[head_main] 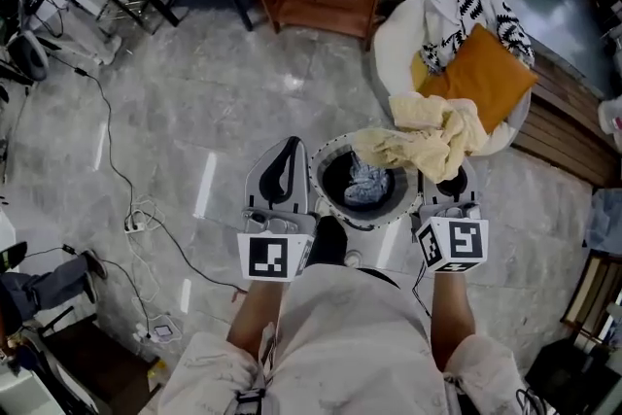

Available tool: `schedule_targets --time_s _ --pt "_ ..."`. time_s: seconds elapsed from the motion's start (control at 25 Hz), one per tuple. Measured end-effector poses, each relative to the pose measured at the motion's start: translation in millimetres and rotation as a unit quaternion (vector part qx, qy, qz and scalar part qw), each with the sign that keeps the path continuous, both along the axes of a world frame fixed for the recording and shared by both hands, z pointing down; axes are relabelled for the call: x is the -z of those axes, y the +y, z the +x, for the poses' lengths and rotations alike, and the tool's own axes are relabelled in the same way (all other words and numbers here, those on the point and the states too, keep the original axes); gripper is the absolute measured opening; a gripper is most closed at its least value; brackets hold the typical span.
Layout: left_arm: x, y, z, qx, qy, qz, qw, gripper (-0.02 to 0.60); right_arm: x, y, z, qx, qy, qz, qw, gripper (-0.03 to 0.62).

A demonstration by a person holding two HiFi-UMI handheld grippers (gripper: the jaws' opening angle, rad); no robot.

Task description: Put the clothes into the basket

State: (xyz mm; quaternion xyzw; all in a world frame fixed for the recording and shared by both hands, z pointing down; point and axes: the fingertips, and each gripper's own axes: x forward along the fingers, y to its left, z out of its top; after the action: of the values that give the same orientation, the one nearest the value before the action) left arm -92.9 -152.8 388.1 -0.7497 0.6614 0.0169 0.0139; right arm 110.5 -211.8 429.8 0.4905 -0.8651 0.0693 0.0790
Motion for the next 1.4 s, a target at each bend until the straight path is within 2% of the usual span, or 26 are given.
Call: schedule_targets --time_s 0.28,0.52,0.76,0.96,1.16,1.32,1.4 --pt "-51.3 -48.0 -38.5 0.002 0.034 -0.034 0.9988 0.008 -90.6 -24.0 -54.2 0.043 0.049 -0.081 0.995 0.077" --pt "-77.1 -68.6 -60.5 -0.006 0.044 -0.051 0.9977 0.008 -193.6 -21.5 -80.9 0.046 0.083 -0.174 0.980 0.077" --pt "-96.9 -78.4 -77.8 -0.020 0.055 -0.069 0.9959 0.008 -305.3 -5.1 -103.0 0.039 0.115 -0.294 0.948 0.077" --pt "-109.1 -87.9 -83.4 -0.034 0.058 -0.076 0.9948 0.008 -374.0 2.2 -118.4 0.032 0.115 -0.380 0.917 0.077" --pt "-119.8 -89.6 -86.2 -0.039 0.062 -0.090 0.9933 0.008 -418.6 11.2 -122.7 0.018 0.127 -0.439 0.889 0.078" --pt "-120.9 -92.6 -85.3 -0.040 0.046 -0.082 0.9947 0.008 -449.9 24.3 -126.5 0.012 0.140 -0.480 0.866 0.078" --pt "-121.0 -94.3 -82.6 -0.035 0.045 -0.080 0.9952 0.008 -457.5 26.8 -126.1 0.016 0.145 -0.489 0.860 0.078"
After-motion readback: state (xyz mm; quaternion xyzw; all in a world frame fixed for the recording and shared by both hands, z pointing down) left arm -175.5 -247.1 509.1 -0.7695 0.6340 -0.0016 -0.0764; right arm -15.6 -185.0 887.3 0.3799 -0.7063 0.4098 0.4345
